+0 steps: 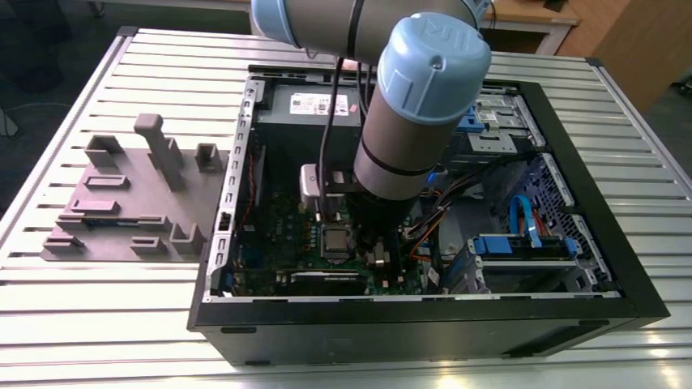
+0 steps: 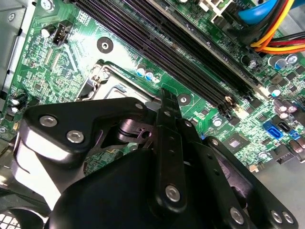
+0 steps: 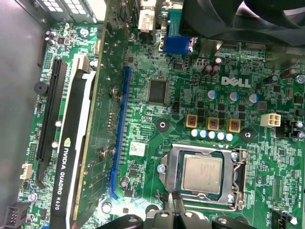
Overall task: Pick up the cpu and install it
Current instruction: 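Install the first cpu locking lever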
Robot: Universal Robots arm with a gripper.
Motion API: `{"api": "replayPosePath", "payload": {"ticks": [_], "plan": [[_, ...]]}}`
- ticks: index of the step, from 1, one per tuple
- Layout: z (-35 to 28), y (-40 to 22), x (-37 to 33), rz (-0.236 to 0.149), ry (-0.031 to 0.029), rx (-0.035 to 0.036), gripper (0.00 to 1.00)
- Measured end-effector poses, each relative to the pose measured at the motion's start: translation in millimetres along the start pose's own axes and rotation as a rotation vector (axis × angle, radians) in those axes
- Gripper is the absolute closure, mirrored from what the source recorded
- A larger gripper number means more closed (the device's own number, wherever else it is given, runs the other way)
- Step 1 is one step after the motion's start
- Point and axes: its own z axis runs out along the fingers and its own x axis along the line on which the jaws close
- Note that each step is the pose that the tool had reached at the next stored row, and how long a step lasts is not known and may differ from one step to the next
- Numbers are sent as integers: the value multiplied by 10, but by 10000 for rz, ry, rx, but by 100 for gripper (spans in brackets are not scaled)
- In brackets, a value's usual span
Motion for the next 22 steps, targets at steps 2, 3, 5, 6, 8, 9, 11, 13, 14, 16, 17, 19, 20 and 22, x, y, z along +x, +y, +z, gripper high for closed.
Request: {"api": "replayPosePath", "payload": {"ticks": [2, 3, 5, 6, 8, 9, 11, 13, 14, 16, 17, 19, 20, 22], "plan": [[1, -2, 0, 0, -2, 0, 90], [1, -3, 0, 0, -2, 0, 90], [1, -4, 0, 0, -10, 2, 90], [1, -5, 0, -1, -17, 3, 90], [1, -5, 0, -2, -27, 4, 90], [1, -5, 0, -2, -30, 4, 90], [1, -7, 0, -3, -36, 5, 90], [0, -9, 1, -4, -43, 5, 90], [0, -11, 1, -4, -47, 5, 90], [0, -16, 1, -4, -52, 6, 90], [0, -19, 1, -4, -55, 7, 90], [0, -25, 2, -5, -59, 7, 90], [0, -28, 2, -4, -62, 8, 90], [-1, -34, 3, -5, -67, 8, 90]]}}
